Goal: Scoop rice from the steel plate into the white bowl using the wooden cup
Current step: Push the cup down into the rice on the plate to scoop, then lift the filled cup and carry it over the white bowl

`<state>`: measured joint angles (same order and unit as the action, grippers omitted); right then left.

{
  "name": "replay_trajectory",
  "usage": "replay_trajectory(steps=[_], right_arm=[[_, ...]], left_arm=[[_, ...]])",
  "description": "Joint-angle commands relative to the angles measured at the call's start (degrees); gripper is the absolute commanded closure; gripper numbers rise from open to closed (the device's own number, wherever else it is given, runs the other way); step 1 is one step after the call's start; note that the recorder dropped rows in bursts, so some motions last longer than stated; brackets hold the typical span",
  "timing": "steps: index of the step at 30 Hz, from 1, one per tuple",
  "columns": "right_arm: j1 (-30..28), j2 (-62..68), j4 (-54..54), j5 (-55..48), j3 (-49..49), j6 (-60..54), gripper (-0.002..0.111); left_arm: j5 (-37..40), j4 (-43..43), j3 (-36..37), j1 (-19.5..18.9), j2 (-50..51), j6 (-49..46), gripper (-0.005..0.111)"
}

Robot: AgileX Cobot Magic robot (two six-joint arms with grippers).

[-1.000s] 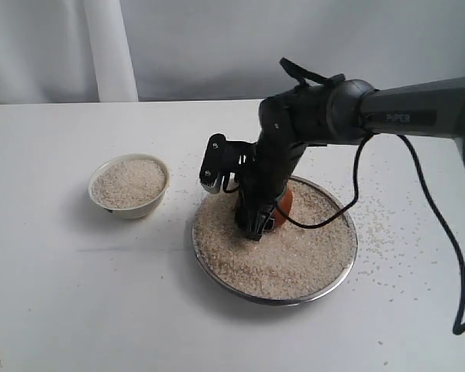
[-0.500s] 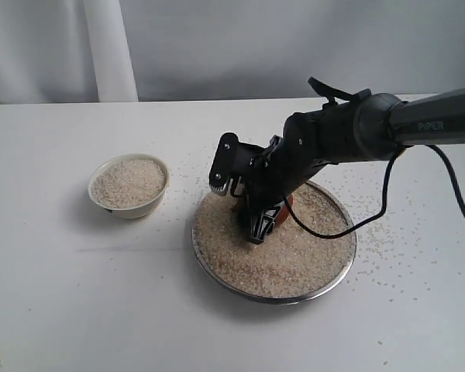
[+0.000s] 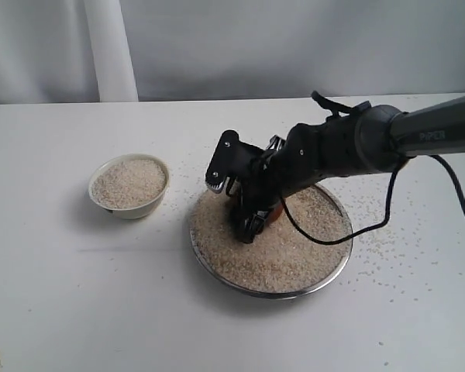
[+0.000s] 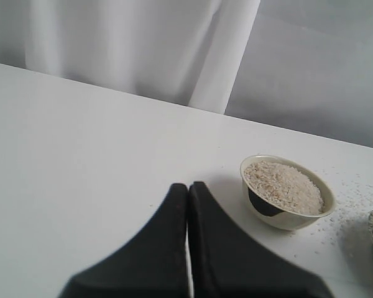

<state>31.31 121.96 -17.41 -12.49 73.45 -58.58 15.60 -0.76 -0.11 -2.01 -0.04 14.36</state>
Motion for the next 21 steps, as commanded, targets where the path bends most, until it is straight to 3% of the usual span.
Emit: replay_trajectory(steps=[1,10,21], right_arm=[[-0.01,-3.75,-2.51,6.69,-6.53,-0.04,0.108],[0.10,-12.10,-9.04,11.30,-8.02,0.33,0.108],[2.58,-18.16,-9.10,13.14,-6.22,0.74,0.108]], left_arm=[[-0.37,0.24,0.11,0.27,0.04,0.20,0.107],[-0.37,0.24,0.11,0.27,0.04,0.20,0.107],[-0.37,0.24,0.11,0.27,0.04,0.20,0.107]])
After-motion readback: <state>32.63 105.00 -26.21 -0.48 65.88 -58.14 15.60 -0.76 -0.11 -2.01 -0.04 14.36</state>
